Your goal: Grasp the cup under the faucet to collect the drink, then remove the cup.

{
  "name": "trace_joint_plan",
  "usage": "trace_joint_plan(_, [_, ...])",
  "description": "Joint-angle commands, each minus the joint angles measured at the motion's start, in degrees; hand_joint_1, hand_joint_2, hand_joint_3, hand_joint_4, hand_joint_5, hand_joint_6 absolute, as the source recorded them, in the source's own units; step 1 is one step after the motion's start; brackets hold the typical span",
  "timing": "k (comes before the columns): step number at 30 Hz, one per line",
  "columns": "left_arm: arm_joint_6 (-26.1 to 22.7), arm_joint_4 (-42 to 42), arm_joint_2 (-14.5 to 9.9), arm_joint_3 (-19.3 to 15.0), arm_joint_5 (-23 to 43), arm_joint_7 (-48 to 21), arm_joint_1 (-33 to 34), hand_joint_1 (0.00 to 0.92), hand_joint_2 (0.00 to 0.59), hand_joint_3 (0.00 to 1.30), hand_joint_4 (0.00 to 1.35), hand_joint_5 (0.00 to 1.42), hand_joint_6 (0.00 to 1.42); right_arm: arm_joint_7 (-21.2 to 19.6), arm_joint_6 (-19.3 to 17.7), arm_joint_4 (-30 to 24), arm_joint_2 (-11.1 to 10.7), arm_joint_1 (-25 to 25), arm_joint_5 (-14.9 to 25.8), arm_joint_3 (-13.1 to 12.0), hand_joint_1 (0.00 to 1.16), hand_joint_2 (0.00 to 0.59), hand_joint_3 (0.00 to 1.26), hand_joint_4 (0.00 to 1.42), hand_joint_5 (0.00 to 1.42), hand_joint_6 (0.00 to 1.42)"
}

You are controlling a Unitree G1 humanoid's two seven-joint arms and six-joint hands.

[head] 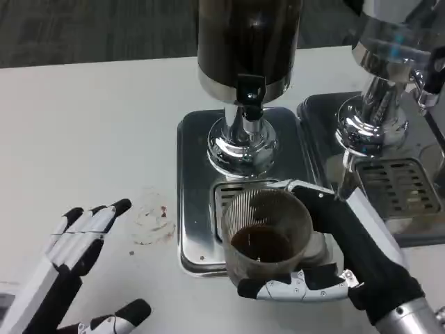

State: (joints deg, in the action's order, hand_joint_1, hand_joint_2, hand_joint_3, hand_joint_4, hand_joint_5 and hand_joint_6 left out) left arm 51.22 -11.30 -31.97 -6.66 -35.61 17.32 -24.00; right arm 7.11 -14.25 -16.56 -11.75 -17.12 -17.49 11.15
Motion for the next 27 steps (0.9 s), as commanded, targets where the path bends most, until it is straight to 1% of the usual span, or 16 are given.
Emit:
trace_joint_plan(1, [-0.99,1.11,0.52,0.24,-0.59,0.34,-0.39,0.000,0.162,0.06,0.00,0.06,0.00,-0.68,0.43,-1.93,1.14,-0.41,0.69,0.61,1.03,0.081,0.81,0.83,0.81,0.89])
trace_joint_plan(5, [-1.17,0.88,0.72,0.63,-0.72,0.53,-0.04,0.000,0.161,0.06,0.00,0.06,0.00,-1.42,0.73,-1.71,1.58,-0.31,0.09,0.49,1.03,0.083,0.81,0.83,0.81,0.89])
trace_joint_plan(11, [-1.60,0.37,0.84,0.56,-0.89,1.06,0.29,0.000,0.160,0.05,0.00,0.06,0.00,-1.30,1.25,-1.61,1.73,-0.15,-0.61,0.63,1.03,0.085,0.81,0.83,0.81,0.89])
trace_joint_plan(27, [-1.54,-0.85,1.32,0.80,-0.71,1.99,1.24,0.000,0.163,0.05,0.00,0.06,0.00,-1.65,1.15,-1.05,2.07,-0.21,-0.36,0.00,1.03,0.094,0.81,0.83,0.81,0.89])
